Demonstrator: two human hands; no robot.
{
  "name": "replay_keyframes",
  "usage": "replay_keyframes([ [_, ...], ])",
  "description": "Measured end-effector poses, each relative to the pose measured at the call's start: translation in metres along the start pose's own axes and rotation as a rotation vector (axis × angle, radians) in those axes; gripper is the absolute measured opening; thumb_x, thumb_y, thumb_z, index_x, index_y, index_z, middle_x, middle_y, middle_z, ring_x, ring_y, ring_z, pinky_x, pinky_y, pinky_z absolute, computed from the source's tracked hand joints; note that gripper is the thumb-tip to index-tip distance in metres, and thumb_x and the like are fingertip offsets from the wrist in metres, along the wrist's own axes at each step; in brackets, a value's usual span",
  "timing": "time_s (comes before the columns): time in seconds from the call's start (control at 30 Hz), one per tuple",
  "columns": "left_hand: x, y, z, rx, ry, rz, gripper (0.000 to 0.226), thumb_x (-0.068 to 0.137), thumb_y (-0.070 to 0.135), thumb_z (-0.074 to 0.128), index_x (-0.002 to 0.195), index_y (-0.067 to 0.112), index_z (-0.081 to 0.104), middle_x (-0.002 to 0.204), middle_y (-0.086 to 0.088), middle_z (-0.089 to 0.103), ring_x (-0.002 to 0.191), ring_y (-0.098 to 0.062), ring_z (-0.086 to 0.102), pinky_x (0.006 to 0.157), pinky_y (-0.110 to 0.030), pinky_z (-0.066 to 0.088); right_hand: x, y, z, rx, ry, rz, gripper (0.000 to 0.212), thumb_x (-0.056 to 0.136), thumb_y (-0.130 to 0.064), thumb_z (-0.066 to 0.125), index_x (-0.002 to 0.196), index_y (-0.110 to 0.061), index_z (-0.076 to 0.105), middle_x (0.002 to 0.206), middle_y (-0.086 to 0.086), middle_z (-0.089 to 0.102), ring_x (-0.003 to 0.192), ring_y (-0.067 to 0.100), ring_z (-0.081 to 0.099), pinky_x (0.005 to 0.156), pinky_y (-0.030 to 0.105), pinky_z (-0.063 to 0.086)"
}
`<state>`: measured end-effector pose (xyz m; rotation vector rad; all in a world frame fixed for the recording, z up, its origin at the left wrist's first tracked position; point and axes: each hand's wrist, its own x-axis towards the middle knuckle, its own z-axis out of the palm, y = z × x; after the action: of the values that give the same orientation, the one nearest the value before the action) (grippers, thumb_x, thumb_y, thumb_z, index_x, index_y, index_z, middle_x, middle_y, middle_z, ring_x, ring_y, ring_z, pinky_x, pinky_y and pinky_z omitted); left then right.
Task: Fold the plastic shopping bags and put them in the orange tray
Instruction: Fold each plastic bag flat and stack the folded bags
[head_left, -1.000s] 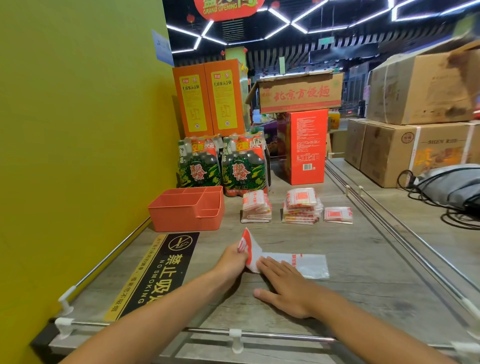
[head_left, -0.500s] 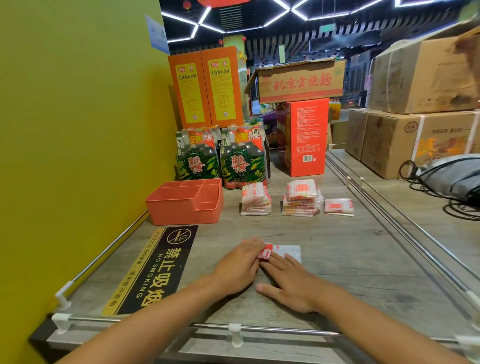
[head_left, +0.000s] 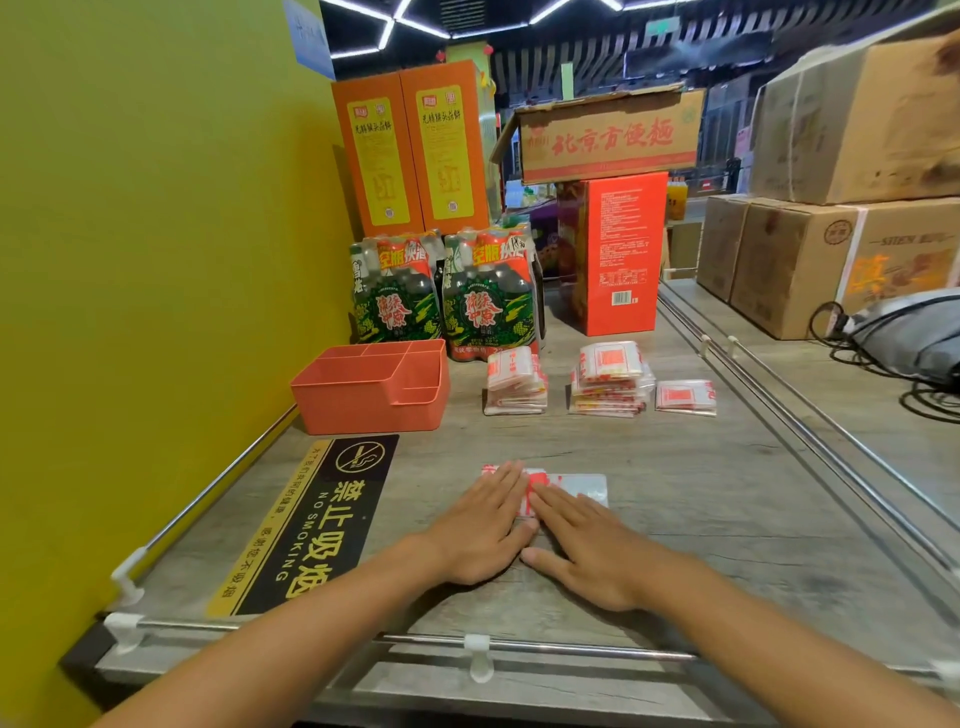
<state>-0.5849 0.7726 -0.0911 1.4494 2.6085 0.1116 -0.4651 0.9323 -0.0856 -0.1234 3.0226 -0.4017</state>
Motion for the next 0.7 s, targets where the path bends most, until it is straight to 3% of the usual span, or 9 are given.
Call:
replay_keyframes([
  [0.27, 0.0, -0.001, 0.004, -0.084, -0.039, -0.279, 0.083, 0.103, 0.063, 0.018, 0.157, 0.013, -0.02, 0.163, -0.01, -0.029, 0.15, -0.022, -0.027, 0.122, -0.037, -0.012, 0.0, 0.001, 0.0, -0.059, -0.067, 0.035, 0.083, 0.099, -0.07, 0.02, 0.161, -0.022, -0.009, 0.166, -0.008, -0.018, 0.151, 0.005, -0.017, 0.124, 0.03, -0.009],
  [0.37, 0.0, -0.001, 0.003, -0.159, 0.031, -0.299, 0.078, 0.105, 0.054, 0.025, 0.159, 0.01, -0.01, 0.167, -0.01, -0.012, 0.154, -0.025, -0.015, 0.125, -0.038, -0.006, -0.001, 0.0, 0.0, -0.068, -0.065, 0.035, 0.082, 0.099, -0.07, 0.019, 0.16, -0.023, -0.01, 0.166, -0.007, -0.019, 0.151, 0.005, -0.018, 0.122, 0.029, -0.01],
  [0.43, -0.002, 0.002, -0.003, -0.371, 0.196, -0.213, 0.063, 0.105, 0.036, 0.043, 0.157, 0.012, 0.017, 0.162, -0.003, 0.024, 0.151, -0.024, 0.018, 0.12, -0.026, 0.018, 0.0, 0.0, 0.001, -0.072, -0.065, 0.035, 0.082, 0.099, -0.07, 0.019, 0.16, -0.024, -0.01, 0.166, -0.007, -0.019, 0.151, 0.006, -0.018, 0.122, 0.029, -0.011],
  [0.5, -0.002, 0.007, -0.011, -0.761, 0.34, -0.221, 0.052, 0.1, 0.012, 0.056, 0.146, 0.022, 0.033, 0.134, 0.005, 0.051, 0.128, -0.017, 0.047, 0.094, -0.009, 0.041, 0.001, 0.001, 0.001, -0.069, -0.07, 0.037, 0.082, 0.099, -0.07, 0.019, 0.16, -0.024, -0.011, 0.166, -0.006, -0.019, 0.152, 0.007, -0.017, 0.121, 0.029, -0.011],
  [0.53, 0.0, 0.006, -0.013, -0.975, 0.392, -0.256, 0.058, 0.098, 0.005, 0.059, 0.146, 0.024, 0.033, 0.128, 0.006, 0.053, 0.122, -0.017, 0.054, 0.09, -0.011, 0.047, 0.001, 0.001, 0.001, -0.064, -0.072, 0.038, 0.082, 0.099, -0.07, 0.019, 0.16, -0.024, -0.012, 0.166, -0.006, -0.019, 0.152, 0.007, -0.017, 0.12, 0.029, -0.012],
  [0.6, 0.008, 0.004, -0.013, -1.342, 0.465, -0.355, 0.061, 0.094, 0.001, 0.064, 0.144, 0.025, 0.036, 0.129, 0.0, 0.061, 0.115, -0.026, 0.066, 0.098, -0.036, 0.055, 0.002, 0.002, 0.002, -0.049, -0.074, 0.036, 0.083, 0.099, -0.071, 0.02, 0.16, -0.024, -0.012, 0.166, -0.006, -0.019, 0.151, 0.007, -0.018, 0.12, 0.029, -0.012],
  [0.63, 0.011, 0.006, -0.011, -1.441, 0.482, -0.396, 0.057, 0.092, 0.001, 0.066, 0.14, 0.02, 0.041, 0.125, -0.007, 0.067, 0.111, -0.031, 0.068, 0.1, -0.046, 0.053, 0.002, 0.003, 0.002, -0.041, -0.075, 0.032, 0.083, 0.099, -0.07, 0.02, 0.16, -0.024, -0.012, 0.166, -0.006, -0.019, 0.151, 0.006, -0.018, 0.12, 0.029, -0.012],
  [0.7, 0.017, 0.013, -0.006, -1.48, 0.479, -0.441, 0.046, 0.09, -0.004, 0.067, 0.132, 0.008, 0.052, 0.116, -0.018, 0.071, 0.107, -0.033, 0.069, 0.101, -0.048, 0.053, 0.002, 0.004, 0.002, -0.022, -0.073, 0.024, 0.083, 0.1, -0.069, 0.022, 0.16, -0.024, -0.012, 0.166, -0.007, -0.019, 0.149, 0.003, -0.019, 0.121, 0.029, -0.012],
])
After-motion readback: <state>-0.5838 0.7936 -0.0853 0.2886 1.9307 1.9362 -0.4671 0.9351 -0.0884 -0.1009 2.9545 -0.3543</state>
